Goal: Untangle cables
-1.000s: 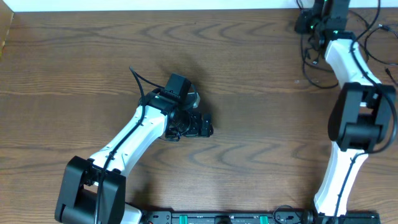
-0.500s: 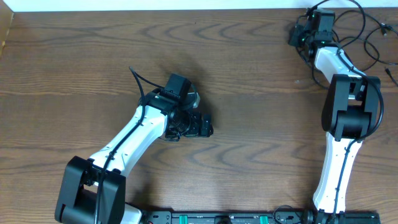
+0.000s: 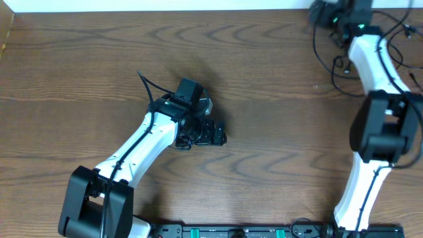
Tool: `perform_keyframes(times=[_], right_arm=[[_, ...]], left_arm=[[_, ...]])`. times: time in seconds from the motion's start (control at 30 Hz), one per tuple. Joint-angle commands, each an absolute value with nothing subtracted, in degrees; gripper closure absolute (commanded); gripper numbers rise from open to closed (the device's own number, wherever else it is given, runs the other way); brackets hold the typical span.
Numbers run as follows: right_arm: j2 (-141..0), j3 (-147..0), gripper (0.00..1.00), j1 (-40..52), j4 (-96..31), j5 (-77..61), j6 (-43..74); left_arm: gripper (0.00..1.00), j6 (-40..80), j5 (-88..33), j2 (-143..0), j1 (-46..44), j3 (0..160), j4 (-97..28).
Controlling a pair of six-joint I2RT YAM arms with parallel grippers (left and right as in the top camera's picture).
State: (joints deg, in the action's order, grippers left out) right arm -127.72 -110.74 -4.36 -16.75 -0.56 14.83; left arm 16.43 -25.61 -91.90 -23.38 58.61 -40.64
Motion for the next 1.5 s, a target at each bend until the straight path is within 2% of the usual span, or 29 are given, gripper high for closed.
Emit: perform_keyframes(times=[0.0, 0.13, 0.23, 0.37, 0.67, 1.0, 1.3, 1.47], right_arm=[[-125.58, -111.7, 0.01, -7.31, -21.08, 18.98, 18.68], [-126.04, -111.61, 0.04, -11.84, -28.49, 19.0, 23.97], [-127.0, -111.55, 0.09, -14.44, -28.99, 18.96, 23.97], [-129.6, -111.53, 0.11, -17.76, -28.1, 18.94, 24.01], [-138.06, -111.53, 0.09, -21.34, -21.98, 15.27, 25.23], [-142.54, -111.55, 0.09, -21.67, -9.58, 14.39, 25.26], [-147.59, -111.55, 0.18, -21.74, 0.58, 13.02, 25.32], [-149.8, -111.59, 0.26, -21.71, 5.54, 12.73, 27.42]], left_arm=[[0.02, 15.46, -25.91, -91.94, -23.44, 59.33, -40.86], [0.02, 15.44, -25.91, -91.94, -23.44, 59.33, -40.86], [0.02, 15.44, -25.91, -91.94, -23.44, 59.33, -40.86], [0.02, 15.44, -25.91, -91.94, -23.44, 59.33, -40.86], [0.02, 15.46, -25.91, -91.94, -23.44, 59.33, -40.86], [0.02, 15.44, -25.91, -91.94, -23.44, 59.33, -40.86], [0.02, 15.46, -25.91, -91.94, -23.44, 59.33, -40.86], [0.02, 15.44, -25.91, -91.94, -23.44, 59.33, -40.86]])
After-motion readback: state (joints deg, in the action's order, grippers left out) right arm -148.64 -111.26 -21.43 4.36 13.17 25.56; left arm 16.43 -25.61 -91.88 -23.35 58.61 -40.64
